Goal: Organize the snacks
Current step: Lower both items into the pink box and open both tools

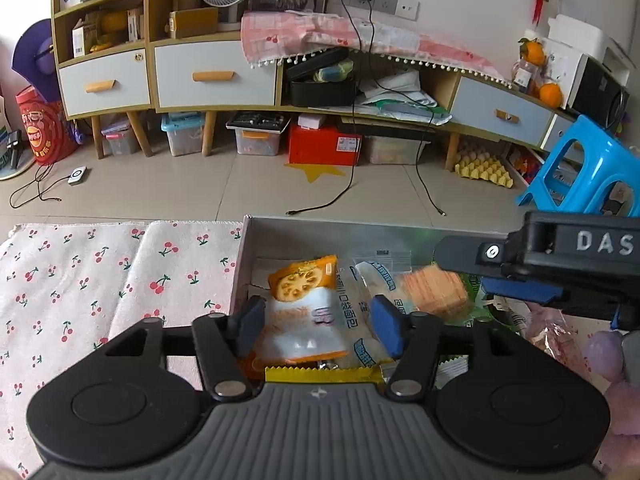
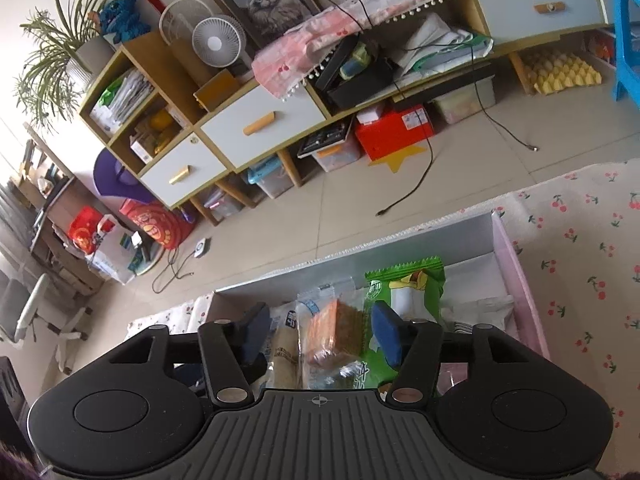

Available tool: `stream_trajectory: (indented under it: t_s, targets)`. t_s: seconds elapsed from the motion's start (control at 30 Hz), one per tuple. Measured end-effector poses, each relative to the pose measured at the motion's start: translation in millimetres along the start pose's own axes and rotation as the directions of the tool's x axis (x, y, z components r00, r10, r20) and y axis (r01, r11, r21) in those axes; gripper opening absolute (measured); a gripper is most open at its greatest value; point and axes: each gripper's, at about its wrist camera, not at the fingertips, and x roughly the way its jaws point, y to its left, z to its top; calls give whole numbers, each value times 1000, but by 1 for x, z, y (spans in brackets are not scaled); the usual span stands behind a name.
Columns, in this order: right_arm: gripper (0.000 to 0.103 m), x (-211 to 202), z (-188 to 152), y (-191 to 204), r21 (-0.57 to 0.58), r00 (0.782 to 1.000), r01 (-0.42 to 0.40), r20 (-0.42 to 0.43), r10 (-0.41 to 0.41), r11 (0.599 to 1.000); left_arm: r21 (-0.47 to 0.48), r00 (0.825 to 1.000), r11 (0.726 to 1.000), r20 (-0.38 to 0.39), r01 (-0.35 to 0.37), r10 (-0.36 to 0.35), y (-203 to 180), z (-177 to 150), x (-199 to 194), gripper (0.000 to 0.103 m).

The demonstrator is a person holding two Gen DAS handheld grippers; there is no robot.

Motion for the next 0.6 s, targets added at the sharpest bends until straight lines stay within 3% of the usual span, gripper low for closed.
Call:
stream_trajectory:
  t_s: [0.13,0.6]
  targets:
    - [68,-15,4,1,7,1000,10,16,-10,1000,-8,1000,1000,7,2,-1,-3,0,-7,67]
    - [83,-90,-10,-12,-18,996,76,52,-75,997,0,1000,1000,3,-10,10,-18,-12,-54,92]
